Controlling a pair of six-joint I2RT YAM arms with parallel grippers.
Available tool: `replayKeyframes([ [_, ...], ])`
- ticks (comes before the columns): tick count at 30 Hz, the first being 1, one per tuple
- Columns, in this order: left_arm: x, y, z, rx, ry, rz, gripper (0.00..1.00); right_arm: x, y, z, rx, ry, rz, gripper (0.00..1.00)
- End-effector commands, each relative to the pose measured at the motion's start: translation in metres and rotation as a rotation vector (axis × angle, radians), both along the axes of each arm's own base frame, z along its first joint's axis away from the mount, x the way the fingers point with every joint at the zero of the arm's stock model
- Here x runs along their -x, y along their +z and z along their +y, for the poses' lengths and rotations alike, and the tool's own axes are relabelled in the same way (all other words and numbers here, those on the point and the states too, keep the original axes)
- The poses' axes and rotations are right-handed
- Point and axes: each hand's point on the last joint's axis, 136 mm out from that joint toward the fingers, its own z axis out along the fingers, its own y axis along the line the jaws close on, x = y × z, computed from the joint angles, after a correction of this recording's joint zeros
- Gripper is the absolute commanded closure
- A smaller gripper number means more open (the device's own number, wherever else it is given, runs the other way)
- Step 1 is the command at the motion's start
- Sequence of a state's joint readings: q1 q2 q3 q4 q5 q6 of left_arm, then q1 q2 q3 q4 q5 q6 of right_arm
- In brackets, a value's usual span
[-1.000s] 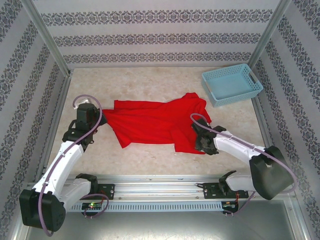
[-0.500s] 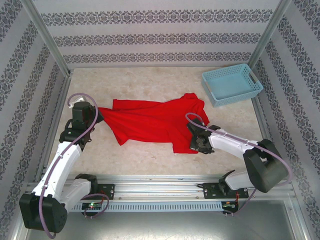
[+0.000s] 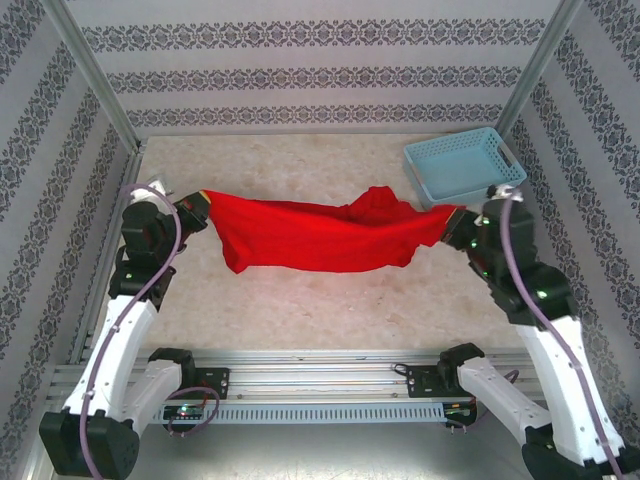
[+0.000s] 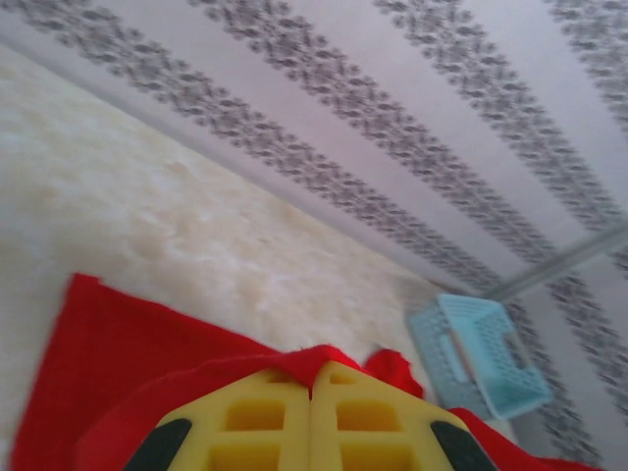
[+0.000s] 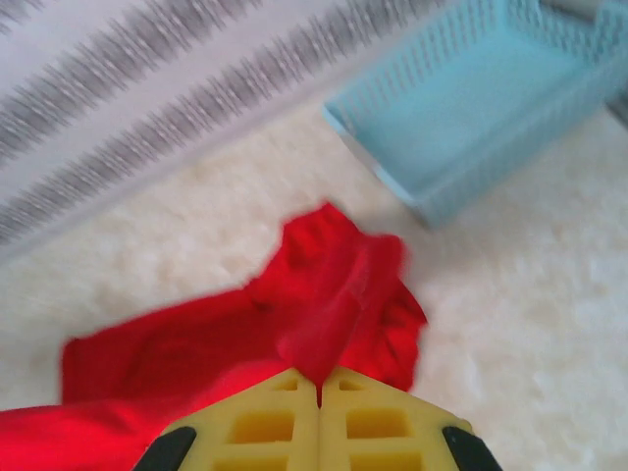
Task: Fold the inside-out t-shirt
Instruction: Flatten out the T-shirt at the center of the table.
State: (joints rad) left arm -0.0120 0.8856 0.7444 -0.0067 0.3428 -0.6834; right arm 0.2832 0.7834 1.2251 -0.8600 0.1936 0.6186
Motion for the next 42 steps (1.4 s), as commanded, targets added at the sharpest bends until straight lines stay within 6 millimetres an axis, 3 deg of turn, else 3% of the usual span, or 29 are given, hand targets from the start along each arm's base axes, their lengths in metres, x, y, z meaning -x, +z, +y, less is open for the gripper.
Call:
replayKeyframes([
  [1,-0.017,-0.032,-0.024,0.065,-0.13,0.092,1.0,0.006,-0.002,-0.002,0.066,0.035,0.04,1.0],
  [5,-0.02,-0.129,-0.018,0.039,-0.096,0.432,1.0,0.002,0.003,-0.002,0.069,0.035,0.017,1.0],
  [6,-0.018,-0.143,-0.017,0.048,-0.086,0.462,1.0,0.001,0.004,-0.001,0.073,0.039,0.011,1.0],
  [8,-0.017,-0.144,-0.018,0.075,-0.084,0.436,1.0,0.0,0.009,-0.002,0.08,0.041,0.002,1.0],
  [11,-0.016,-0.104,-0.021,0.087,-0.103,0.298,1.0,0.004,0.031,-0.007,0.096,0.032,-0.052,1.0],
  [14,-0.002,-0.031,-0.018,0.066,-0.097,0.056,1.0,0.016,0.071,-0.017,0.107,0.006,-0.165,1.0],
  [19,0.061,0.086,-0.001,0.052,-0.008,-0.334,1.0,0.051,0.142,-0.025,0.084,-0.001,-0.386,1.0],
  [23,0.103,0.14,0.004,0.028,0.015,-0.499,1.0,0.082,0.192,-0.034,0.068,-0.009,-0.545,1.0],
  [26,0.103,0.142,0.021,-0.016,0.115,-0.461,1.0,0.101,0.222,-0.041,0.07,-0.028,-0.64,1.0],
  [28,0.082,0.122,0.026,-0.061,0.142,-0.349,1.0,0.098,0.229,-0.041,0.086,-0.031,-0.652,1.0],
  [31,0.038,0.08,0.022,-0.072,0.112,-0.145,1.0,0.07,0.217,-0.036,0.125,-0.032,-0.591,1.0],
  [33,0.002,0.038,0.014,-0.067,0.067,0.037,1.0,0.043,0.201,-0.032,0.159,-0.038,-0.525,1.0],
  [36,-0.027,-0.001,0.012,-0.052,0.05,0.221,1.0,0.01,0.181,-0.027,0.197,-0.044,-0.455,1.0],
  [38,-0.033,0.007,0.008,-0.026,0.031,0.178,1.0,-0.002,0.177,-0.023,0.206,-0.032,-0.436,1.0],
  [42,-0.012,0.058,0.013,-0.038,0.061,-0.013,1.0,0.0,0.185,-0.02,0.199,-0.016,-0.462,1.0],
])
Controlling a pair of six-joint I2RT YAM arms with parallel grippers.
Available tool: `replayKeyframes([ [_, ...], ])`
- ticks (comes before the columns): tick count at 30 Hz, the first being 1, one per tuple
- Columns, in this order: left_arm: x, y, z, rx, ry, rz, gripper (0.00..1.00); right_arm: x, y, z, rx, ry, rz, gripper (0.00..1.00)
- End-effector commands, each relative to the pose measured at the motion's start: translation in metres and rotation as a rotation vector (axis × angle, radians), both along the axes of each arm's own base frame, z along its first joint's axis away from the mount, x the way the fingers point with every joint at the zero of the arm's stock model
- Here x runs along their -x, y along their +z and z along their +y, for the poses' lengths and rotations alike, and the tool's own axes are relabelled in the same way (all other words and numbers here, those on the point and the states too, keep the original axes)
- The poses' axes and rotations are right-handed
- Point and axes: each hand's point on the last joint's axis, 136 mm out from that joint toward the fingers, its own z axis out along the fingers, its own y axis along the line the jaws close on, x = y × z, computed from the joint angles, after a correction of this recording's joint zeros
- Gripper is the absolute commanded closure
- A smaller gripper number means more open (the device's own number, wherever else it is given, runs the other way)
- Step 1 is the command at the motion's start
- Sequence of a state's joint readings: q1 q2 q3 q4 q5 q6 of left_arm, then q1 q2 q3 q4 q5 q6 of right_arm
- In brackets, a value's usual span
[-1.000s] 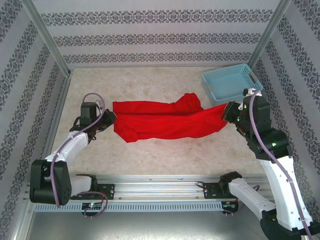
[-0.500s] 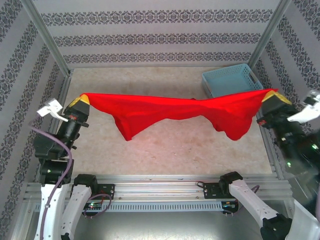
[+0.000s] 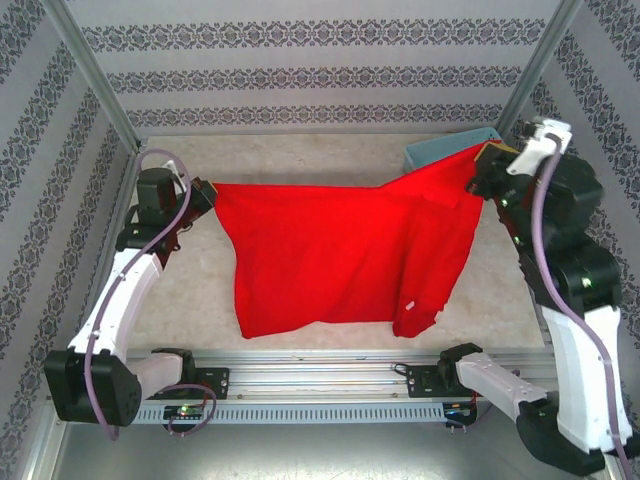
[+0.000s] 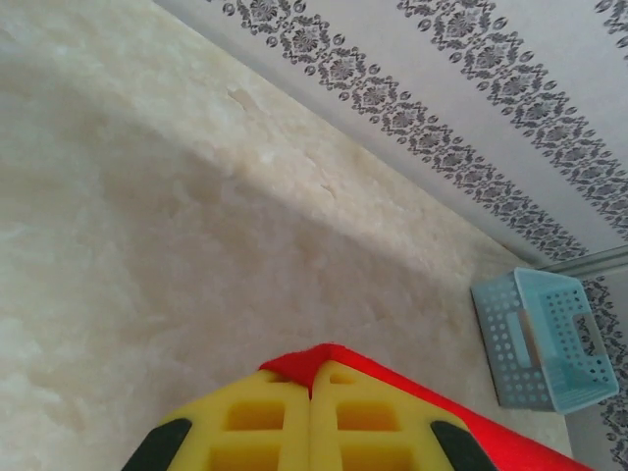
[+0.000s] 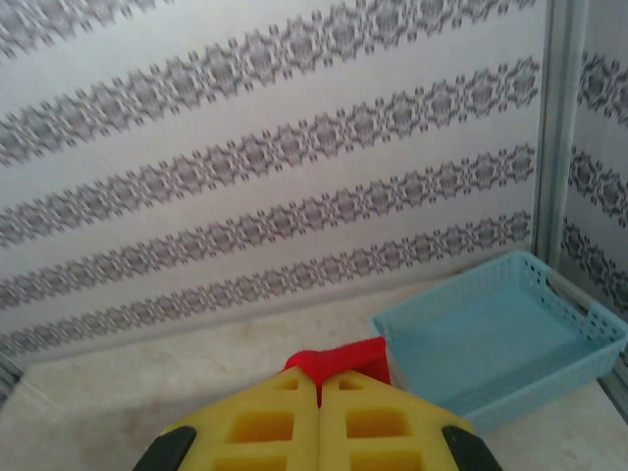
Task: Fold the inside-out t-shirt
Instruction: Flatten out the T-shirt at the center of the table.
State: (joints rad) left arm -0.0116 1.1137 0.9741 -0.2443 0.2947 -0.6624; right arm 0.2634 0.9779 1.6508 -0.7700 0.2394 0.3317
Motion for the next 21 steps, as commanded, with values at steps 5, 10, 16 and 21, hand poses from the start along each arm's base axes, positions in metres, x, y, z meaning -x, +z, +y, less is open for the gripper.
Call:
replayKeyframes([
  [5,0.083,0.147,0.02,-0.047,0.094,-0.524,1.0,0.058,0.064,-0.015,-0.041,0.006,-0.249,1.0],
  [10,0.15,0.196,0.029,-0.071,0.154,-0.727,1.0,0.111,0.097,-0.011,-0.112,0.109,-0.387,1.0],
  [16,0.179,0.227,0.032,-0.107,0.17,-0.794,1.0,0.139,0.124,-0.008,-0.128,0.167,-0.473,1.0],
  [21,0.124,0.21,0.026,-0.131,0.121,-0.625,1.0,0.092,0.117,-0.005,-0.085,0.113,-0.406,1.0],
])
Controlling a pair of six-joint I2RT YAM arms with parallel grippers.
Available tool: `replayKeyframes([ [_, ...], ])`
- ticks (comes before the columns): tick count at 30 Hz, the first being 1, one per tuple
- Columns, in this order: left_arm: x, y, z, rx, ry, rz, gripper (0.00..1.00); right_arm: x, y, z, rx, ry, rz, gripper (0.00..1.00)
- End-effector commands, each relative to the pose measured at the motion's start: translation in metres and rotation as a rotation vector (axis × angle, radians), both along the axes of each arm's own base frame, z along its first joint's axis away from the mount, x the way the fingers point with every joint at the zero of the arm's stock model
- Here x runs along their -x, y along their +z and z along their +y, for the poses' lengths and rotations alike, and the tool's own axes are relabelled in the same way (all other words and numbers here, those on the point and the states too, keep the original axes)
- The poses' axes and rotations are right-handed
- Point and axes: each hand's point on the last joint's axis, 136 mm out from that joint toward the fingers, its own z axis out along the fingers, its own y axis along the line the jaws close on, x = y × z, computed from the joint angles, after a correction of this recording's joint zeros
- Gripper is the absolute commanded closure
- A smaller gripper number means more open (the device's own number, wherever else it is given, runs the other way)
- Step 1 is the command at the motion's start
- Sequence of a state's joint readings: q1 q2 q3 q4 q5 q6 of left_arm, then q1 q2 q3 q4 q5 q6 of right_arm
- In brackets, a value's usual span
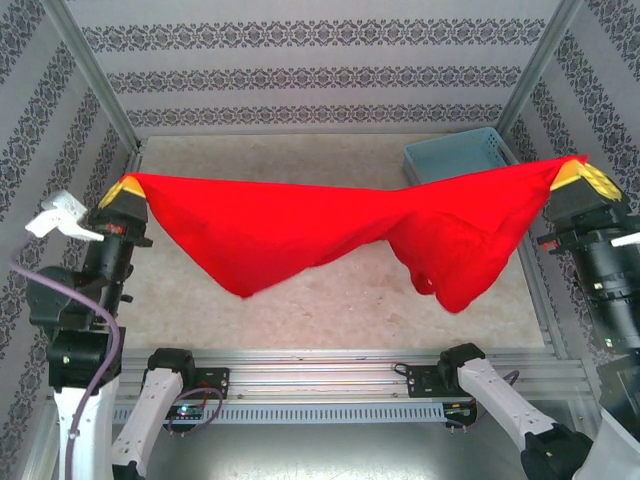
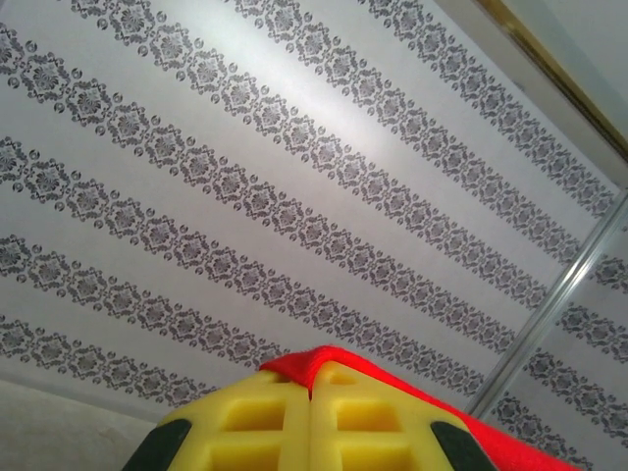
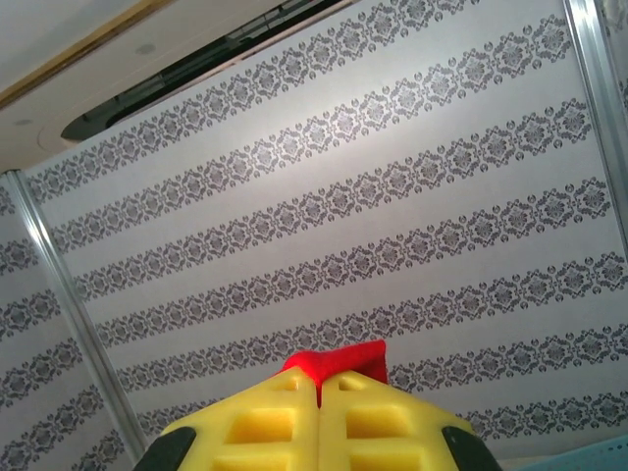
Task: Fold the inside-out t-shirt
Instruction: Flatten out the T-shirt at the center of the table.
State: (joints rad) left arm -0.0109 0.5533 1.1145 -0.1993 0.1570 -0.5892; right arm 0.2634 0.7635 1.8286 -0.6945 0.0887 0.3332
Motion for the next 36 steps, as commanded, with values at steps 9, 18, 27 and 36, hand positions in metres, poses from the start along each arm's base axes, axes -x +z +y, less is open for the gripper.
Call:
replayKeyframes([
  [9,-0.173,-0.086,-0.01,-0.01,-0.064,0.429,1.0,-0.18,-0.05,0.04,0.134,-0.05,0.246,1.0],
  [18,-0.258,-0.067,0.025,-0.042,0.079,0.429,1.0,-0.284,-0.046,0.051,0.102,-0.048,0.26,1.0],
  [27,-0.259,0.039,0.079,-0.041,0.165,0.178,1.0,-0.291,0.044,0.044,0.062,-0.059,0.031,1.0],
  [36,-0.264,0.011,0.069,-0.075,-0.001,0.182,1.0,-0.319,-0.014,0.08,0.149,0.07,0.184,1.0],
])
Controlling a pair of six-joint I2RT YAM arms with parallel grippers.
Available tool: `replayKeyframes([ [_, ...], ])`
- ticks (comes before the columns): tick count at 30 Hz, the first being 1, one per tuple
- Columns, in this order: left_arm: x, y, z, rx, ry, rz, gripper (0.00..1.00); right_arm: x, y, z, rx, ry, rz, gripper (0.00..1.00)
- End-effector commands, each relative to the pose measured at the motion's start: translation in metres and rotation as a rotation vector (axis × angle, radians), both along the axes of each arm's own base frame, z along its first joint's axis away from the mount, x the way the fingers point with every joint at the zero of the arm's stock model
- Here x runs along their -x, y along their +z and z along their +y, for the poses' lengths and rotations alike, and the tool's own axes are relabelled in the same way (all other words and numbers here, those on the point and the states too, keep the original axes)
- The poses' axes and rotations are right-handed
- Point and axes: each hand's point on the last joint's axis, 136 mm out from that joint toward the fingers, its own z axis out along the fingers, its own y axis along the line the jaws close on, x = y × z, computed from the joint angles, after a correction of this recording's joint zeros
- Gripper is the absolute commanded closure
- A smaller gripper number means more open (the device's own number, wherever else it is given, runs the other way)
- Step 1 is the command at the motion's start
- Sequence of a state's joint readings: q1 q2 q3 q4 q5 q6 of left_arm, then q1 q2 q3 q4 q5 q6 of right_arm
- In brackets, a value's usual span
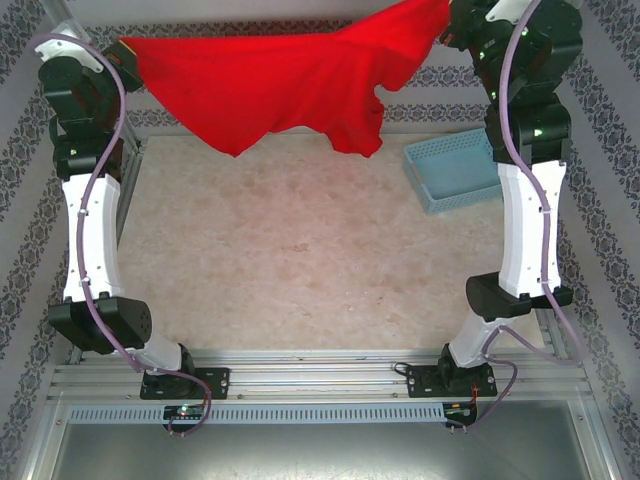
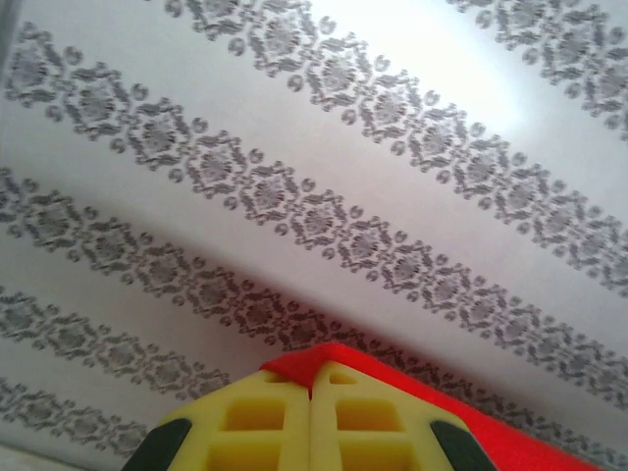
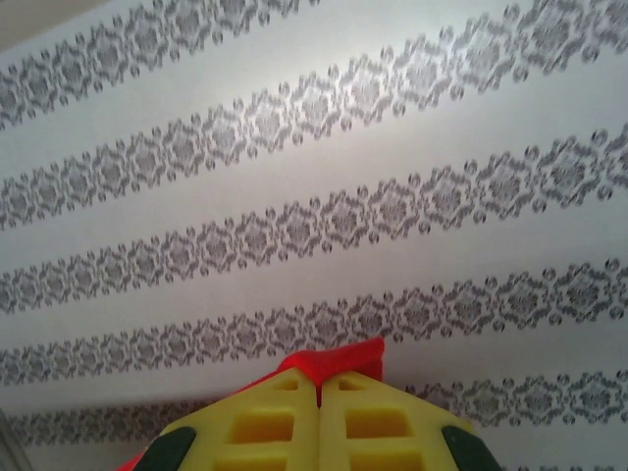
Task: Fold the inside-out t-shirt
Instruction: Flatten out the T-shirt at the center of the table.
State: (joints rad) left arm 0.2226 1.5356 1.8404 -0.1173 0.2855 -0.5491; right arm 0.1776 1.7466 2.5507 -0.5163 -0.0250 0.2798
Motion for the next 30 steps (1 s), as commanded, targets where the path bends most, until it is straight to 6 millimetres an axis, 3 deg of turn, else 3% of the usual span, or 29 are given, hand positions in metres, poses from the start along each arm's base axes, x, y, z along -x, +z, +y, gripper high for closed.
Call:
replayKeyframes([
  [1,-0.008,-0.038,-0.023,-0.001,-0.164,0.036,1.0,-0.026,-0.067,0.025,0.059,0.07,0.167,1.0],
  [5,-0.004,-0.122,-0.05,0.134,-0.312,0.162,1.0,-0.017,-0.146,0.039,0.057,0.122,0.316,1.0],
  [9,0.024,-0.198,-0.083,0.246,-0.399,0.272,1.0,0.013,-0.229,0.038,0.017,0.15,0.503,1.0],
  [15,0.089,-0.301,-0.131,0.319,-0.449,0.547,1.0,0.078,-0.352,-0.013,-0.12,-0.003,0.826,1.0],
  [19,0.145,-0.373,-0.124,0.344,-0.328,0.759,1.0,0.127,-0.425,-0.025,-0.243,-0.039,0.988,1.0],
  [23,0.187,-0.411,-0.11,0.371,-0.204,0.865,1.0,0.169,-0.487,-0.025,-0.341,-0.064,1.123,1.0],
  [25,0.205,-0.426,-0.105,0.399,-0.151,0.907,1.0,0.187,-0.506,-0.028,-0.367,-0.094,1.175,1.0],
  [30,0.238,-0.437,-0.096,0.43,-0.067,0.928,1.0,0.221,-0.515,-0.047,-0.36,-0.206,1.211,1.0],
])
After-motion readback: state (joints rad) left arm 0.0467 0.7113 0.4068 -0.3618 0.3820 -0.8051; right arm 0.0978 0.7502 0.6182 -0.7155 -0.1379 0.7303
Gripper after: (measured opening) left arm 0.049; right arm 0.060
